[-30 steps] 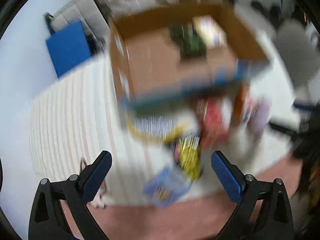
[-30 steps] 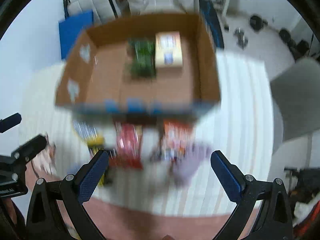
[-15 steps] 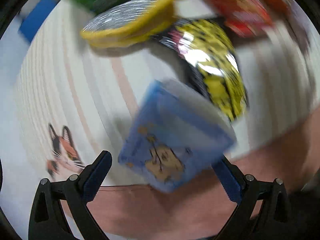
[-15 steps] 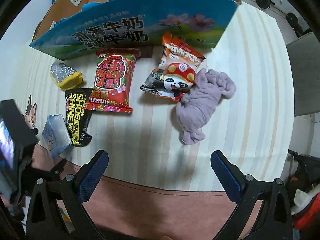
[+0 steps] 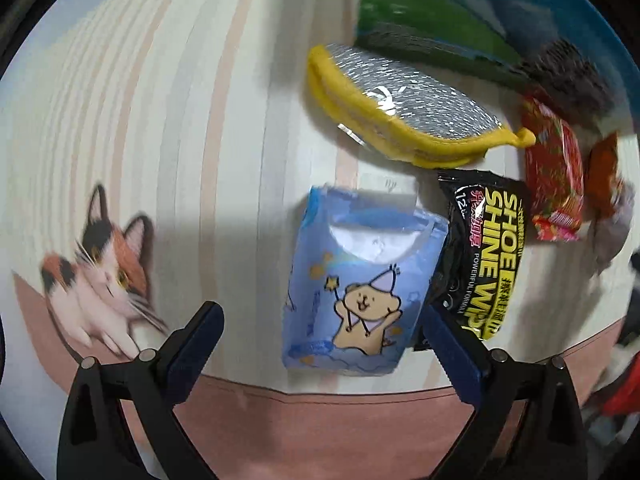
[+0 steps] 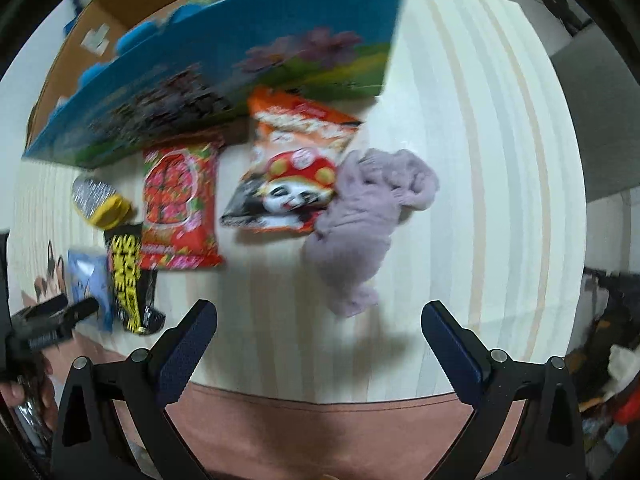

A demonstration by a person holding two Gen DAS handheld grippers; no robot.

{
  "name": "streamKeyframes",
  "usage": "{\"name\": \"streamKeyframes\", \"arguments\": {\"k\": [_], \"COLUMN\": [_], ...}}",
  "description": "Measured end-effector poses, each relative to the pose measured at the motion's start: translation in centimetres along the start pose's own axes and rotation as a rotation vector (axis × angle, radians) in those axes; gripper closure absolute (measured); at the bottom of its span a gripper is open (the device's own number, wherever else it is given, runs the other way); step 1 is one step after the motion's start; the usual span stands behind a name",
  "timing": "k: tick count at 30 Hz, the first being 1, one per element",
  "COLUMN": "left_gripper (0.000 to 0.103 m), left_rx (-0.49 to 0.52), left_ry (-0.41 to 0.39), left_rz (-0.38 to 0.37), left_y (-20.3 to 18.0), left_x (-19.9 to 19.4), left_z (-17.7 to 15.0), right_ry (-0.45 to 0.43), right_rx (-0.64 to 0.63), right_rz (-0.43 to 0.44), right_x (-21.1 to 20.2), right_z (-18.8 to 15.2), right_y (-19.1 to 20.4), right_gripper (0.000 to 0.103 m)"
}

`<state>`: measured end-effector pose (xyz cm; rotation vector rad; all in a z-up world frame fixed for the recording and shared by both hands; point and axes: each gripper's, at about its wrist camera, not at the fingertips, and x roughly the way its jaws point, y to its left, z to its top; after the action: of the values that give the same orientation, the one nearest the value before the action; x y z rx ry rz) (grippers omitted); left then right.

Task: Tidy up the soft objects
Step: 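Move both tools back to the table and grasp the blue tissue pack with the left tool, then lift the blue tissue pack with the left tool while the right tool grasps the red snack bag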

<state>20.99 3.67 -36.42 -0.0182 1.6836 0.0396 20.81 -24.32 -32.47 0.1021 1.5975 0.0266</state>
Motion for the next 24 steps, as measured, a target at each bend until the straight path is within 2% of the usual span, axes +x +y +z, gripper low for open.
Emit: {"name": "streamKeyframes", "arguments": {"k": [6,8,9,10,14,17,21,24], "left_gripper": [0.002,0.011,0.021,0.026,0.033,0.042,0.051,0.055], "left_rx": [-0.006,-0.039,-0.053,-0.066,-0.114,-0.157,-0.197,-0.205], "left_ry": [0.048,0.054,0.067,0.079,0.067,0.062,0.057,0.053], "left_rz": [-0.034,-0.064,-0.078,-0.087,-0.084,-0.084,-0.095,-0.093], "left_y": [-1.3,-1.1,-0.9,-0.2,0.6,3.2,3.8,4.4], "left_x": [1.8,2.4,2.8,3.7,4.2,4.1,4.2,4.0], "left_z": [2.2,2.7,2.8,2.9,3.0,2.7,2.1,1.7], "right_ry": [0.004,0.013,0.017,0.024,-0.043,-0.072,-0.077,-0.070], "right_rx": [0.128,0.169,0.183,0.200,0.211,0.205,0.216,0.212], "right_rz": [0.020,0.029,0.030,0.031,0.114,0.165,0.146,0.098], "right_x": [1.6,2.3,2.3,2.4,0.7,0.0,1.2,1.9], "right_z": [2.2,2.8,2.7,2.9,3.4,4.2,6.3,7.4], "right_y": [-3.0,-3.8,-4.1,-4.4,-3.9,-2.9,-2.0,-1.2], "right_gripper": [0.000,0.000,0.001,0.002,0.002,0.002,0.002,0.005]}}
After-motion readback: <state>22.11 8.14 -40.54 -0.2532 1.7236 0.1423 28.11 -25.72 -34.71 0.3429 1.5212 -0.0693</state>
